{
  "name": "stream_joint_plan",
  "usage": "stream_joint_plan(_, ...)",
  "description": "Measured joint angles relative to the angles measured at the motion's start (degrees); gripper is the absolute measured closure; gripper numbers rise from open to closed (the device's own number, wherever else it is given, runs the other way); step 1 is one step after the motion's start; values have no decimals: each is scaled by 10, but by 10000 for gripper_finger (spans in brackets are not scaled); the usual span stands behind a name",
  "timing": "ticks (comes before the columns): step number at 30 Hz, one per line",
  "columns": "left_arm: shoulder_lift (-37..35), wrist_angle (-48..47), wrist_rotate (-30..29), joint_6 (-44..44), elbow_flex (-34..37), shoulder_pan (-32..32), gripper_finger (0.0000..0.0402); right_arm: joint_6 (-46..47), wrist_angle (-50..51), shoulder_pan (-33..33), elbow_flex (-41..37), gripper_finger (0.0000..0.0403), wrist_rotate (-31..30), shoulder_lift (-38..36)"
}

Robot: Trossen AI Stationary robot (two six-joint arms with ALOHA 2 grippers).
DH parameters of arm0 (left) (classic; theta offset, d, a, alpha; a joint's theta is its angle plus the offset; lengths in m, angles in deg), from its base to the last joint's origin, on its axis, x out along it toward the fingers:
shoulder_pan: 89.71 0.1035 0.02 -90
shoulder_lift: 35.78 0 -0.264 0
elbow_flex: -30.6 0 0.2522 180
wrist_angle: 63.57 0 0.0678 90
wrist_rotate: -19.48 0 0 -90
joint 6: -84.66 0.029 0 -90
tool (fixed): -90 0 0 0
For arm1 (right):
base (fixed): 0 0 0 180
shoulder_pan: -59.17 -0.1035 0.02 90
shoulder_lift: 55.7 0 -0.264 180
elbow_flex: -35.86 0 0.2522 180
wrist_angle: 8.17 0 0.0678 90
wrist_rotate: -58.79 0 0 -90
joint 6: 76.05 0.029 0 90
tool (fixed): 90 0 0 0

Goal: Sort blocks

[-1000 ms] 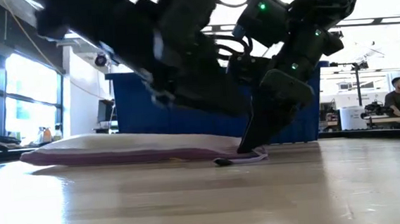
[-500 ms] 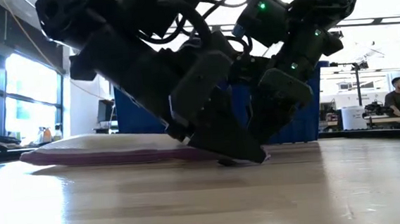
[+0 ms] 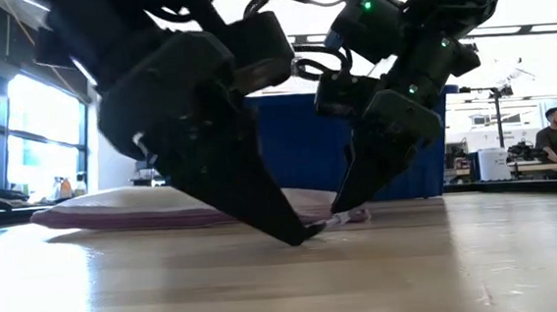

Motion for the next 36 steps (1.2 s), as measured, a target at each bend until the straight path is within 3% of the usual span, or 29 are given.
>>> stream_joint_plan(5,-14,-12,-32,-26,3,-19,296,0,-1,0,0,289,5,0)
stream_joint_plan(10,-37,-29,-73,30,6,-16,296,-16,0,0,0,289,13,-1)
stream_joint_plan(21,-40,-36,-55,67,5,24,296,-41,0,-18,-1,289,20,-32)
stream_joint_plan(28,-40,-42,-62,71,5,33,296,-54,1,-33,1,289,6,4)
stream_joint_plan(36,-44,-156,-76,72,1,36,296,-60,35,-43,3,289,21,10)
